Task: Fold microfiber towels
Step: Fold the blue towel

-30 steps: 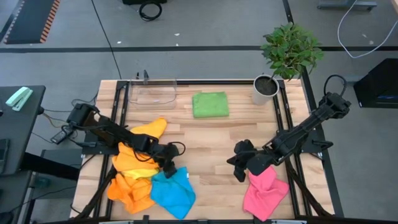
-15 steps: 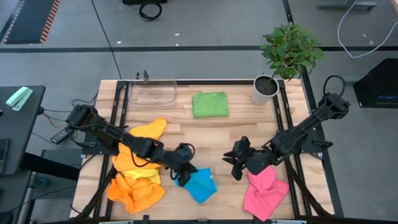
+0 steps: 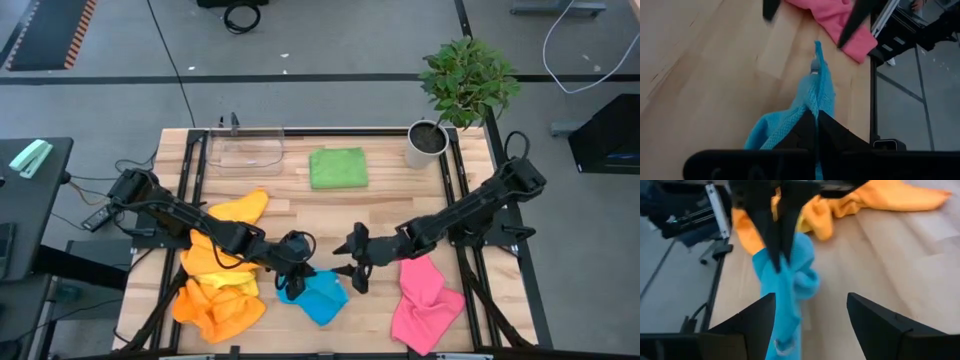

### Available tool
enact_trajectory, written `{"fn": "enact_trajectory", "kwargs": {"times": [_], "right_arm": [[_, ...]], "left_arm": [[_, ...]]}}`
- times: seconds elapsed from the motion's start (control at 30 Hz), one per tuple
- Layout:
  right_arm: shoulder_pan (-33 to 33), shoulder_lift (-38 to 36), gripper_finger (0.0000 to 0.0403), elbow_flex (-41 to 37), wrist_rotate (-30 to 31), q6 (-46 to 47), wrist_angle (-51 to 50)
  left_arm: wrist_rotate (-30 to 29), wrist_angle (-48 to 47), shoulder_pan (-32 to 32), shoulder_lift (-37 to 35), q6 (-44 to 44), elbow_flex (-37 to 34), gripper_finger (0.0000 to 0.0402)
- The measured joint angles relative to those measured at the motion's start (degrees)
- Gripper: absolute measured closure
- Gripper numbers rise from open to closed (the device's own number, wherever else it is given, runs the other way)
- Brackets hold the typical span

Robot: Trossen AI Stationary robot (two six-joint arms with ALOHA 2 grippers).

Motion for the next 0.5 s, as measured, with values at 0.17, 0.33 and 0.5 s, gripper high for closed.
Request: {"fn": "enact_trajectory", "kwargs": {"times": [0.17, 0.33, 0.5], "right_arm": [[0.25, 2.42, 0.0159, 0.00, -3.77, 0.72, 2.05], [0.70, 2.45, 0.0195, 0.00, -1.88, 2.23, 2.10], [0.69, 2.13, 0.0279, 0.00, -0.24, 3.51, 1.82]], "left_arm": [[0.02, -0.14, 0.38, 0.00, 1.00, 0.00, 0.0380], [0.00, -0.17, 0.65, 0.00, 1.56, 0.00, 0.0393], [0.02, -0.60, 1.05, 0.00, 1.58, -0.02, 0.0378]]}}
